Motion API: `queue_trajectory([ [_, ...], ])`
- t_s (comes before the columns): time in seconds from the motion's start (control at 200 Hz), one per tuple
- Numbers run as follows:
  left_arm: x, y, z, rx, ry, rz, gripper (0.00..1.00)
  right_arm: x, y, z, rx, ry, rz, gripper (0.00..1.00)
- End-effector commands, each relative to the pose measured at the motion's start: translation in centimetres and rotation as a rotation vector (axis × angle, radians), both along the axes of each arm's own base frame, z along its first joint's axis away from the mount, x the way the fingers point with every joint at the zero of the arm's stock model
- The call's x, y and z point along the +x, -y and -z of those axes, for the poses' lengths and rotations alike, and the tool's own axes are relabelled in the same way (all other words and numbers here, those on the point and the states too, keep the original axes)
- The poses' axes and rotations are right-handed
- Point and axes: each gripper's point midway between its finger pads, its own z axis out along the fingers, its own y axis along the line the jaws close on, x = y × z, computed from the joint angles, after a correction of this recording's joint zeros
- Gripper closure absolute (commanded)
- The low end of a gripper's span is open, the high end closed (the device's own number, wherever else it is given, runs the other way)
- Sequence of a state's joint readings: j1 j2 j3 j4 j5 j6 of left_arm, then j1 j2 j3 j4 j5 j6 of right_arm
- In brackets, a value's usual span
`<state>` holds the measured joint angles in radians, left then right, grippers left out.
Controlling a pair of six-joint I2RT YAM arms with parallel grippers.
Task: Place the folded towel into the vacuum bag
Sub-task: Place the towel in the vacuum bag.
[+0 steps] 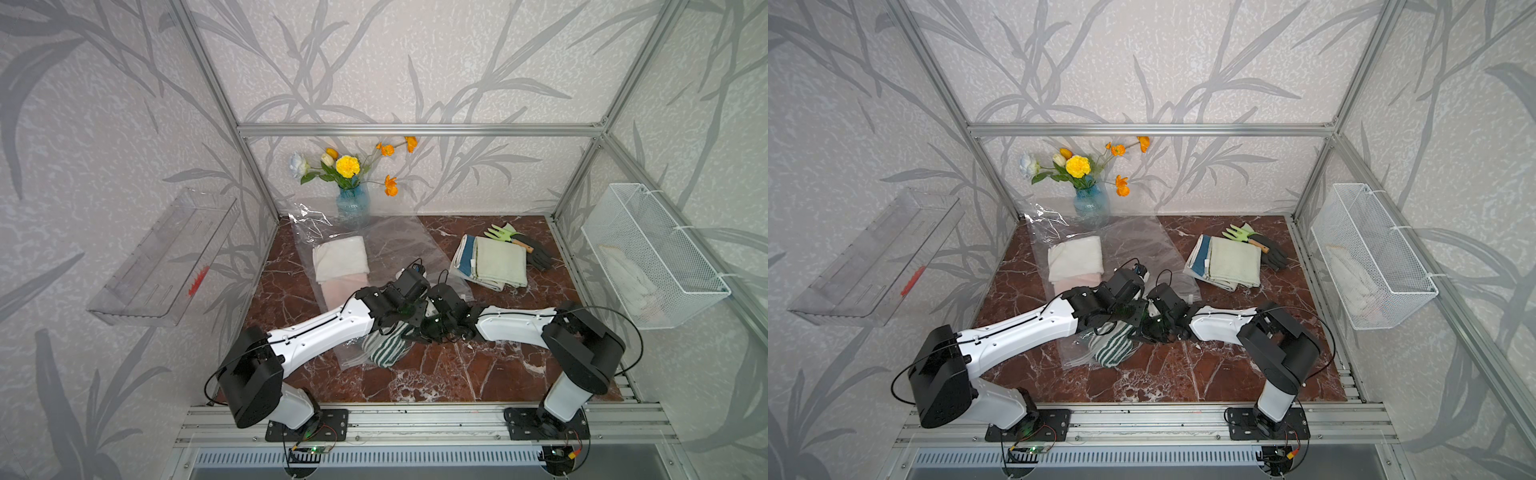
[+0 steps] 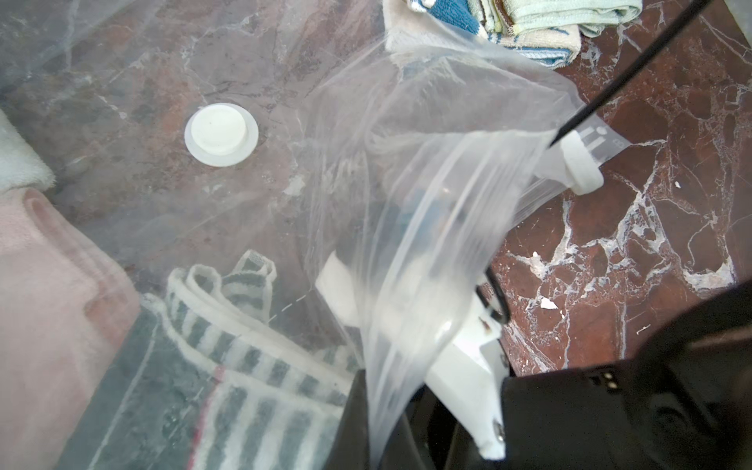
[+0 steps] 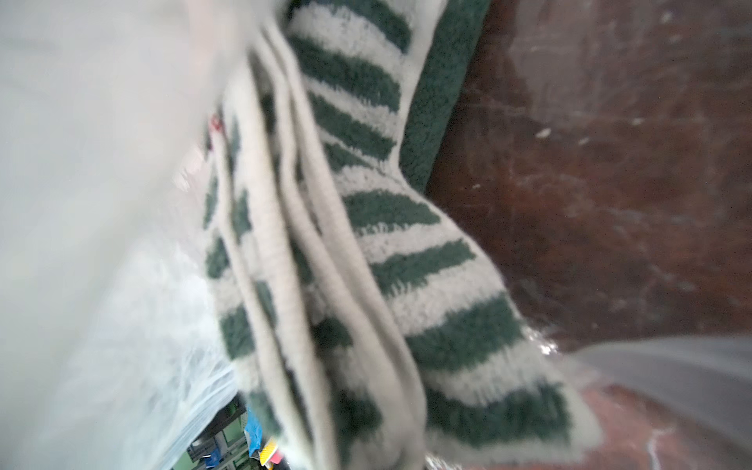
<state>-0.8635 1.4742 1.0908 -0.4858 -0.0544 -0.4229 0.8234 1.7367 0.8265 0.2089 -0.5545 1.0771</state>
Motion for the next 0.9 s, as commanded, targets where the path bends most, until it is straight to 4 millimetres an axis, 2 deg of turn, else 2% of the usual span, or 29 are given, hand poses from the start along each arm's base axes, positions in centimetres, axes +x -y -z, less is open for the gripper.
queue_trajectory([
  [0.0, -0.4, 0.9, -1.2, -0.058, -0.007, 0.018, 1.00, 1.8, -2.2, -0.2, 0.112, 0.030, 0.065, 0.99],
  [0.135, -1.2, 1.1, -1.6, -0.090, -0.033, 0.027, 1.00, 3.1, -4.0, 0.2, 0.178, 0.025, 0.125, 1.00],
  [0.295, -2.0, 1.6, -1.7, -0.108, -0.058, 0.046, 1.00, 3.5, -6.4, 0.0, 0.202, 0.048, 0.127, 1.00],
  [0.375, -2.2, 1.6, -1.5, -0.096, -0.065, 0.054, 1.00, 3.3, -7.0, 0.0, 0.212, 0.030, 0.116, 1.00],
  [0.51, -2.4, 1.3, -1.7, -0.088, -0.061, 0.058, 0.99, 1.7, -6.1, -0.3, 0.238, -0.024, 0.107, 1.00],
  [0.66, -3.5, 2.5, -2.6, -0.143, -0.090, 0.100, 0.99, -0.8, -5.7, -1.2, 0.277, -0.046, 0.066, 1.00],
  [0.785, -4.9, 3.7, -2.8, -0.152, -0.098, 0.142, 0.99, -1.4, -4.7, -1.1, 0.283, -0.046, 0.073, 1.00],
  [0.895, -5.4, 4.7, -2.5, -0.147, -0.094, 0.164, 0.98, -1.5, -3.6, -0.3, 0.274, -0.038, 0.102, 1.00],
])
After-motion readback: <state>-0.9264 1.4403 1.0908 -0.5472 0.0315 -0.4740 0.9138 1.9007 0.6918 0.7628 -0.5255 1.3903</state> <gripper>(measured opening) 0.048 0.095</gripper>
